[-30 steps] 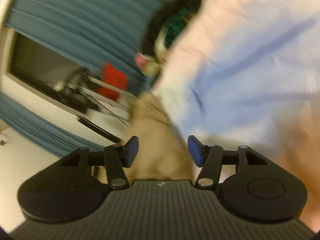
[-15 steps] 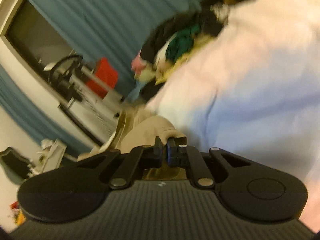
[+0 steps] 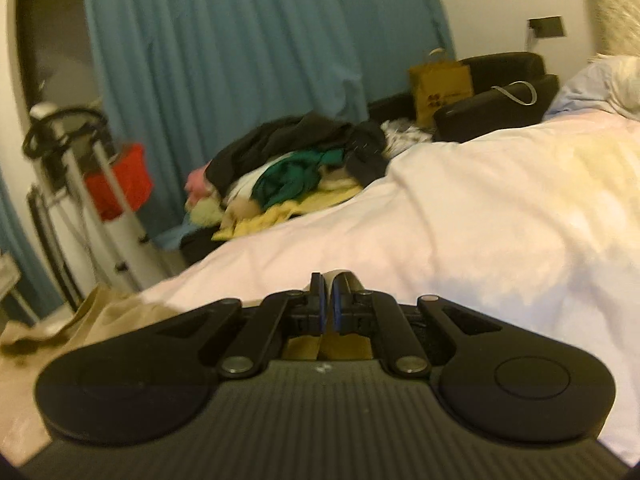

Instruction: Fold clothes

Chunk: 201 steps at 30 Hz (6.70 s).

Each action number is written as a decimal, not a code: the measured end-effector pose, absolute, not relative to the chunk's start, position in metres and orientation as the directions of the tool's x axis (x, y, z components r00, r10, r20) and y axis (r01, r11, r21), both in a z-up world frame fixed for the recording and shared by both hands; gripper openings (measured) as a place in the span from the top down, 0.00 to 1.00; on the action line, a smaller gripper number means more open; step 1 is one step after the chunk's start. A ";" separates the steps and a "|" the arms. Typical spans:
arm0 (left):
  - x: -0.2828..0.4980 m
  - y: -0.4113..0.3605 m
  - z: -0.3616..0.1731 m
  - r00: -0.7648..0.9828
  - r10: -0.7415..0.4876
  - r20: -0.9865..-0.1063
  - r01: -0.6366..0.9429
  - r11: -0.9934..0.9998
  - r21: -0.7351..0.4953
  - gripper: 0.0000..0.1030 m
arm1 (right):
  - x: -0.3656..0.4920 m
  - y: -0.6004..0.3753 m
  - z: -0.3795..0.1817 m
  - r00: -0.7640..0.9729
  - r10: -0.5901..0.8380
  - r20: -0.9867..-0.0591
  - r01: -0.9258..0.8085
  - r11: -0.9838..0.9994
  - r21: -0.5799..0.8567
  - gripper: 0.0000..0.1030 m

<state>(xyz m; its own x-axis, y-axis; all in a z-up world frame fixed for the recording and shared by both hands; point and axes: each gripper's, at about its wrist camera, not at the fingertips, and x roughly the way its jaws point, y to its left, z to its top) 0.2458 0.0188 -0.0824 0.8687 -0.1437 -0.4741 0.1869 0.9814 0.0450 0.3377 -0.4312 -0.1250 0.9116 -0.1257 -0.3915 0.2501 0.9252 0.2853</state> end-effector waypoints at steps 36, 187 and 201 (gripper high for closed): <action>0.062 -0.117 -0.111 0.577 -0.445 -0.685 0.386 0.888 -0.251 0.40 | 0.154 -0.402 -0.114 0.907 0.204 -0.369 0.123 0.709 0.695 0.31; 0.051 0.022 -0.025 0.810 -0.235 -0.537 0.146 0.968 -0.204 0.08 | 0.035 -0.263 -0.066 0.884 0.288 -0.369 -0.195 0.943 0.268 0.16; 0.009 0.165 -0.014 0.928 -0.047 -0.370 -0.045 0.971 -0.236 0.03 | 0.193 -0.027 -0.068 0.687 0.547 -0.479 -0.555 0.820 0.141 0.17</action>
